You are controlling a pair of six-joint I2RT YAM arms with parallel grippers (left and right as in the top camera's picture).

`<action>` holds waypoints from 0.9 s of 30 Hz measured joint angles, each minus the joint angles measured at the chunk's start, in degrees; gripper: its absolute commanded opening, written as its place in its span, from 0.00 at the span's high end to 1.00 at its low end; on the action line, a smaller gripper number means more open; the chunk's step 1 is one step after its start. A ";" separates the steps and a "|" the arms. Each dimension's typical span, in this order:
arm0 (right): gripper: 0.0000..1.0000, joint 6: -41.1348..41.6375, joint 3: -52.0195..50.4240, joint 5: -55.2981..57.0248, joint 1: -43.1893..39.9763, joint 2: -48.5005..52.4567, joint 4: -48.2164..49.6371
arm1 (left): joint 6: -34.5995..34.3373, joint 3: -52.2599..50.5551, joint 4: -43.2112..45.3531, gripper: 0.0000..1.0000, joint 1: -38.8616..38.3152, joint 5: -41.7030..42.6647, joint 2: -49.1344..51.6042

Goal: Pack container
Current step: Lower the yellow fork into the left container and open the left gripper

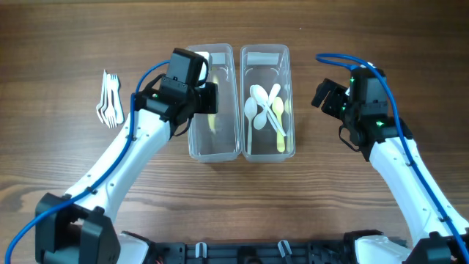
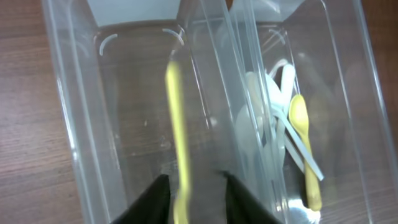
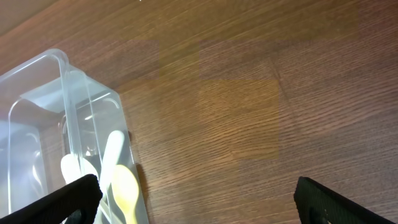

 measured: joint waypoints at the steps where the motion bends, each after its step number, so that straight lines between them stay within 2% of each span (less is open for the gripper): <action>1: 0.00 0.00 0.00 0.02 0.00 0.00 0.00 | 0.17 0.00 0.22 0.41 0.00 0.46 0.09; 11: 0.00 0.00 0.00 0.02 0.00 0.00 0.00 | -0.13 0.00 2.25 0.49 1.25 1.75 -0.52; 14: 0.00 0.00 0.00 0.02 0.00 0.00 0.00 | -0.13 -0.02 2.38 0.61 4.22 1.73 -2.99; 15: 0.00 0.00 0.00 0.00 0.00 0.00 0.00 | -0.20 -0.02 2.38 0.62 5.18 1.70 -3.87; 17: 0.00 0.00 0.00 0.02 0.00 0.00 0.00 | -0.07 0.00 2.36 0.58 7.50 0.66 -5.88; 18: 0.00 0.00 0.00 0.02 0.00 0.00 0.00 | 0.04 0.00 2.34 0.51 8.81 -0.33 -6.86; 20: 0.00 0.00 0.00 0.02 0.00 0.00 0.00 | 0.24 0.00 1.99 0.46 10.99 -2.08 -8.02; 27: 0.00 0.00 0.00 0.02 0.00 0.00 0.00 | 0.04 0.04 -1.88 0.47 17.88 -6.32 -8.55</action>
